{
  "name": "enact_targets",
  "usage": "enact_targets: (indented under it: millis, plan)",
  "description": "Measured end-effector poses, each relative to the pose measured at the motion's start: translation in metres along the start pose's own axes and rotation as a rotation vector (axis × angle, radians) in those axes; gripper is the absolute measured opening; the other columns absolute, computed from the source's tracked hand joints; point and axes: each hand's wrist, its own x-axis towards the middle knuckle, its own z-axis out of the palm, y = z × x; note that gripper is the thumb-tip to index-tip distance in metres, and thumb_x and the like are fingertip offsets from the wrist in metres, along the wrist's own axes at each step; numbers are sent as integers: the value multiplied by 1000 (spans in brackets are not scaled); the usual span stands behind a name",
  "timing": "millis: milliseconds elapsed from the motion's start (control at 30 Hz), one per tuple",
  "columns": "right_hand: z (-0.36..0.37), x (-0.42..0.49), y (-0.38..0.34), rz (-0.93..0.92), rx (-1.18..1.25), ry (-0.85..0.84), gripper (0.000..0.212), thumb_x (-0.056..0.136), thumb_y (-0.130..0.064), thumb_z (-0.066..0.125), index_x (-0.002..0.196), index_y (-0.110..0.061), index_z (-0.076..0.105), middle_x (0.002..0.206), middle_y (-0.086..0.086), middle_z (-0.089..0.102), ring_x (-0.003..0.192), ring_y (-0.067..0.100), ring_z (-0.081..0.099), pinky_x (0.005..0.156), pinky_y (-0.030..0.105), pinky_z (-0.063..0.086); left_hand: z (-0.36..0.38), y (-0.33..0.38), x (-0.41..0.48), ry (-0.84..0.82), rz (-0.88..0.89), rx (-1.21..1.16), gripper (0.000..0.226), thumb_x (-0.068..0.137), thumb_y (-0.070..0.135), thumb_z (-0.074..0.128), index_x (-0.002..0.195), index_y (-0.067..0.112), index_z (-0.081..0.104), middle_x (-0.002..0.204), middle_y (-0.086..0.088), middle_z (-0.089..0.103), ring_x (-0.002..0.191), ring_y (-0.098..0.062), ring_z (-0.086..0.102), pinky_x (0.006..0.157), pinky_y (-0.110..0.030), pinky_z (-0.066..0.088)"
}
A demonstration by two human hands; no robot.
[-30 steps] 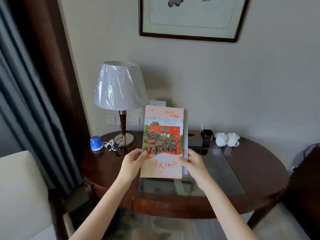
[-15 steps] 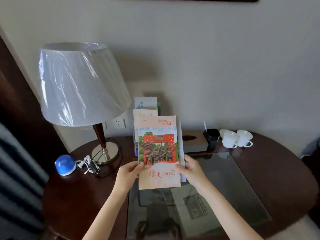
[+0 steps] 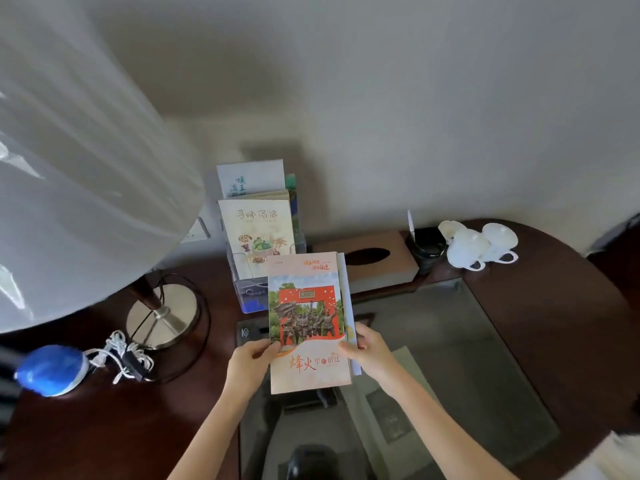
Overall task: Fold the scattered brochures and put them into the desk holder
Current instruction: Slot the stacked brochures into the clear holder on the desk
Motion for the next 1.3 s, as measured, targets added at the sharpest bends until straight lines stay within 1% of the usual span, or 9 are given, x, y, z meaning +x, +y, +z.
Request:
enact_targets:
  millis: [167, 300, 400, 500, 700, 833, 967, 1100, 1300]
  plan:
    - [-1, 23, 13, 45, -24, -41, 21, 90, -8, 58, 109, -15, 58, 101, -5, 66, 91, 2, 62, 65, 13, 51, 8, -15, 15, 24, -74, 8, 17, 88, 19, 63, 87, 6, 72, 90, -16, 71, 90, -37, 63, 73, -41, 47]
    - [0, 33, 26, 85, -44, -56, 25, 90, -8, 58, 115, -8, 57, 105, 0, 65, 90, 4, 61, 67, 14, 50, 13, -27, 19, 41, -129, -16, 10, 87, 21, 64, 86, 15, 72, 88, -9, 70, 83, -21, 60, 76, -36, 46]
    - [2, 37, 35, 114, -51, -68, 23, 90, -8, 58, 113, -7, 57, 104, 2, 65, 85, 1, 60, 65, 13, 50, 17, -34, 16, 57, -166, -21, 9, 88, 21, 64, 88, 16, 71, 86, -5, 70, 81, -19, 61, 77, -36, 48]
    - [5, 37, 43, 143, -75, -78, 25, 90, -9, 58, 115, -4, 57, 111, 7, 65, 88, 8, 60, 70, 18, 51, 22, -40, 13, 55, -183, -6, 10, 88, 20, 63, 85, 16, 71, 79, -2, 68, 75, -15, 58, 73, -33, 46]
    - [5, 30, 63, 267, -50, -121, 30, 90, -6, 57, 120, -3, 53, 120, 13, 63, 110, 25, 60, 95, 40, 50, 37, -60, 6, 16, -287, 50, 17, 90, 21, 61, 77, 11, 68, 76, -10, 64, 71, -21, 53, 69, -32, 42]
    - [4, 28, 76, 309, -94, -158, 30, 91, -11, 57, 120, -6, 52, 119, 10, 63, 106, 21, 61, 89, 35, 51, 50, -72, 3, 44, -382, 52, 17, 90, 21, 60, 84, 9, 71, 81, -11, 67, 76, -23, 58, 71, -34, 48]
    - [6, 27, 82, 315, -143, -170, 28, 91, -12, 57, 118, -7, 52, 120, 10, 62, 104, 20, 60, 73, 22, 50, 58, -82, 3, 26, -485, 82, 23, 92, 22, 56, 73, 11, 63, 74, -8, 62, 68, -22, 54, 64, -26, 41]
    - [12, 25, 87, 292, -253, -173, 30, 92, -16, 54, 120, -5, 50, 119, 13, 62, 109, 23, 60, 88, 40, 54, 61, -83, 9, -35, -614, 49, 25, 92, 20, 54, 69, 10, 50, 83, -13, 56, 76, -24, 53, 74, -35, 46]
    - [28, 22, 87, 252, -451, -137, 33, 97, -25, 44, 122, -4, 45, 124, 19, 54, 106, 33, 61, 82, 47, 55, 62, -76, 7, -49, -600, 205, 23, 91, 22, 52, 72, 9, 54, 65, -6, 50, 51, -16, 39, 48, -23, 28]
